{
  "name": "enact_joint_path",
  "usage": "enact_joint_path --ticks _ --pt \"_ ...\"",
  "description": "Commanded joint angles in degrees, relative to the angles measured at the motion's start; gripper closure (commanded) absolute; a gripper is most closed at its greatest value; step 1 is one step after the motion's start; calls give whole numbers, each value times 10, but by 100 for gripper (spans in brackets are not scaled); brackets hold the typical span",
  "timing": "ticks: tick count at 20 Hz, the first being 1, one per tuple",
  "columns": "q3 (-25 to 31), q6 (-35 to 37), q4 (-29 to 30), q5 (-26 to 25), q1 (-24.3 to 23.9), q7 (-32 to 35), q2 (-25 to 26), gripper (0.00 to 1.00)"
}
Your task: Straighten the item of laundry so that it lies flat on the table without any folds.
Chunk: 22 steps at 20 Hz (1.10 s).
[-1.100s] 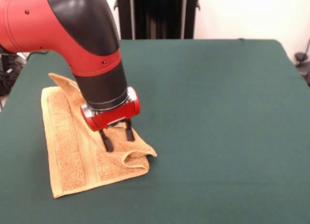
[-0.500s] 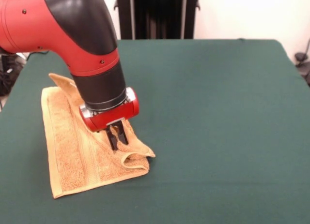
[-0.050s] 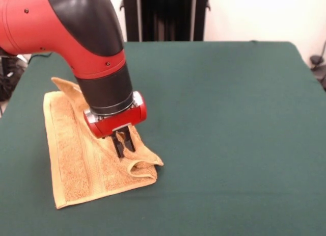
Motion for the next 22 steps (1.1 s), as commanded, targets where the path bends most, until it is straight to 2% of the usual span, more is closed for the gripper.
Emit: enact_joint_path --ticks 1,7,22 --pt "0 -81 154 -5 2 70 -40 100" --pt "-31 -117 215 3 -1 115 -78 100" --pt "-88 -201 291 53 28 178 -95 100"
